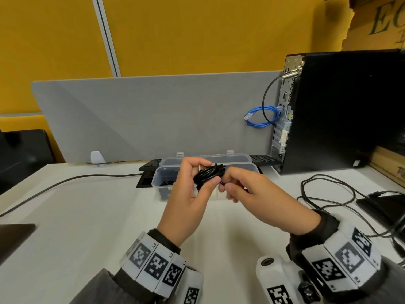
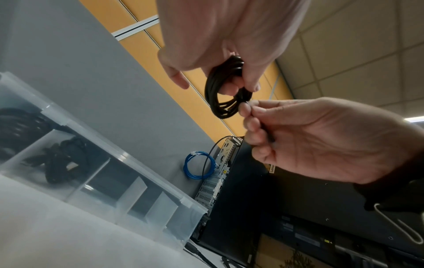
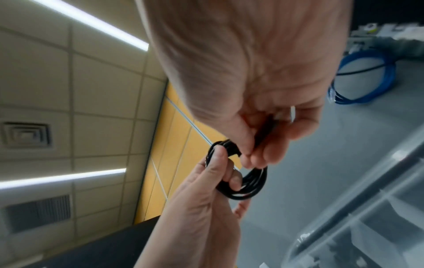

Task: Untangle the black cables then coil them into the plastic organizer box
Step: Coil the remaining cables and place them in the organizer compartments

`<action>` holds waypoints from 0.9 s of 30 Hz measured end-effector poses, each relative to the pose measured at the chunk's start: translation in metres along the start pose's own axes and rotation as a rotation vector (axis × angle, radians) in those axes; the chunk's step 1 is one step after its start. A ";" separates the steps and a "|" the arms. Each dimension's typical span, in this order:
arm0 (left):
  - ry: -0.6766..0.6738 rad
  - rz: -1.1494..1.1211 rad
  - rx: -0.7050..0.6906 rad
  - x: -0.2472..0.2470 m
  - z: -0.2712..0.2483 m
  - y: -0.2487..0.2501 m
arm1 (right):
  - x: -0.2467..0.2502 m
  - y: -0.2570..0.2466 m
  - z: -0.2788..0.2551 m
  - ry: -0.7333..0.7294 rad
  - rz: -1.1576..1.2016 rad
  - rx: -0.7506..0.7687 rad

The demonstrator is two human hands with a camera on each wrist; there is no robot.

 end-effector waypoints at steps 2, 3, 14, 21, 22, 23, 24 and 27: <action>-0.043 -0.018 0.019 -0.006 0.000 -0.002 | -0.007 0.006 0.003 -0.024 0.102 -0.024; -0.072 -0.041 0.032 -0.010 0.000 -0.004 | -0.009 0.007 0.004 -0.007 0.142 -0.030; 0.005 -0.108 0.115 -0.001 -0.002 -0.012 | -0.011 -0.005 0.004 -0.050 0.208 0.115; -0.011 -0.265 0.175 -0.001 0.003 -0.012 | 0.023 -0.001 -0.008 -0.075 -0.066 0.156; -0.022 -0.341 0.188 -0.001 0.004 -0.012 | 0.035 -0.003 -0.011 0.090 -0.345 0.173; -0.037 -0.435 0.201 -0.003 0.004 -0.011 | 0.044 -0.008 -0.016 0.249 -0.536 0.180; -0.055 -0.527 0.214 -0.005 0.005 -0.008 | 0.050 -0.012 -0.019 0.376 -0.604 0.194; -0.076 -0.694 0.224 -0.011 0.004 -0.001 | 0.046 -0.010 -0.017 0.501 -0.394 0.276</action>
Point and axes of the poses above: each hand's wrist, its own z-axis towards the middle knuckle, its own x-axis out of the back of the hand, y = z × x, the point moved 8 cm from there along z, towards the middle knuckle, and after that the axes turned 12 degrees about -y, right-handed, at the moved point
